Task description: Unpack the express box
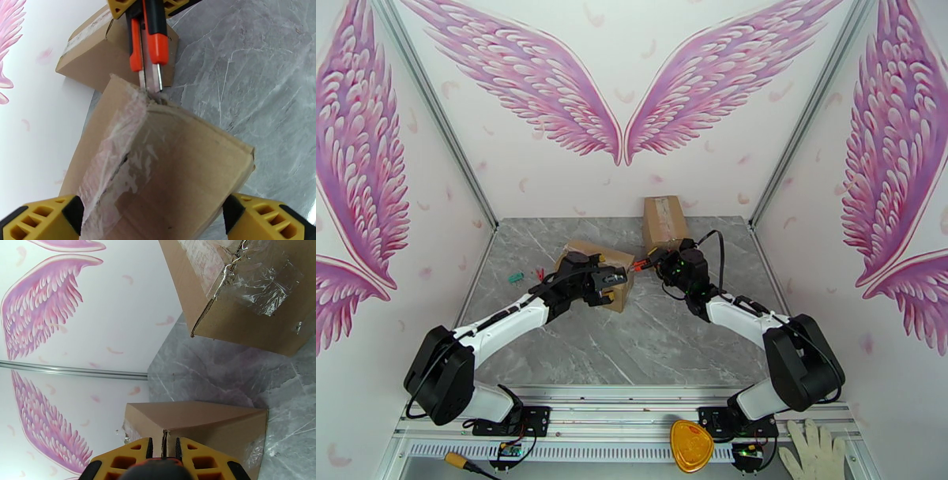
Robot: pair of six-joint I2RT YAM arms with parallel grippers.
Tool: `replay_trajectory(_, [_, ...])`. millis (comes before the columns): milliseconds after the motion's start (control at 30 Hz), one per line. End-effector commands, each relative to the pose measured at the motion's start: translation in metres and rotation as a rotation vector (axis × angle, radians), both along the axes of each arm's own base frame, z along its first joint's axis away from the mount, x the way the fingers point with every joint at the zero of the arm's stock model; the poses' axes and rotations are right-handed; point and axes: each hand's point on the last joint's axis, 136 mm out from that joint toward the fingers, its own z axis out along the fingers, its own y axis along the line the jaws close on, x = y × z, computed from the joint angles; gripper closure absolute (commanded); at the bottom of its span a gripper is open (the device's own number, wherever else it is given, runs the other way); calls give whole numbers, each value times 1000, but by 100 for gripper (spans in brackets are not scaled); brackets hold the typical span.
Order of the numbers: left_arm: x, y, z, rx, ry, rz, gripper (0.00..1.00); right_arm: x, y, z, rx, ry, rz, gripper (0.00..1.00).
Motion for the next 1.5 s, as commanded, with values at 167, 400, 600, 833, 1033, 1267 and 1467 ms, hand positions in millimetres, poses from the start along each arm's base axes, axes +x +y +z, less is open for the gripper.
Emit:
replay_trajectory(167, [28, 4, 33, -46, -109, 92, 1, -37, 27, -21, -5, 101, 186, 100])
replay_trajectory(400, [30, 4, 34, -43, -113, 94, 1, -40, 28, -24, -11, 113, 197, 100])
replay_trajectory(600, [31, 6, 34, -36, -113, 90, 1, -44, 28, -26, -20, 124, 218, 100])
replay_trajectory(833, [32, 8, 33, -28, -115, 88, 1, -47, 30, -28, -15, 135, 238, 100])
replay_trajectory(1033, [34, 10, 34, -26, -120, 89, 1, -50, 31, -25, -33, 136, 276, 100])
replay_trajectory(1267, [34, 9, 36, -32, -115, 77, 2, -49, 31, -20, -25, 134, 308, 100])
replay_trajectory(1467, [22, -14, 42, -73, -103, 28, 1, -42, 28, -17, -8, 125, 256, 100])
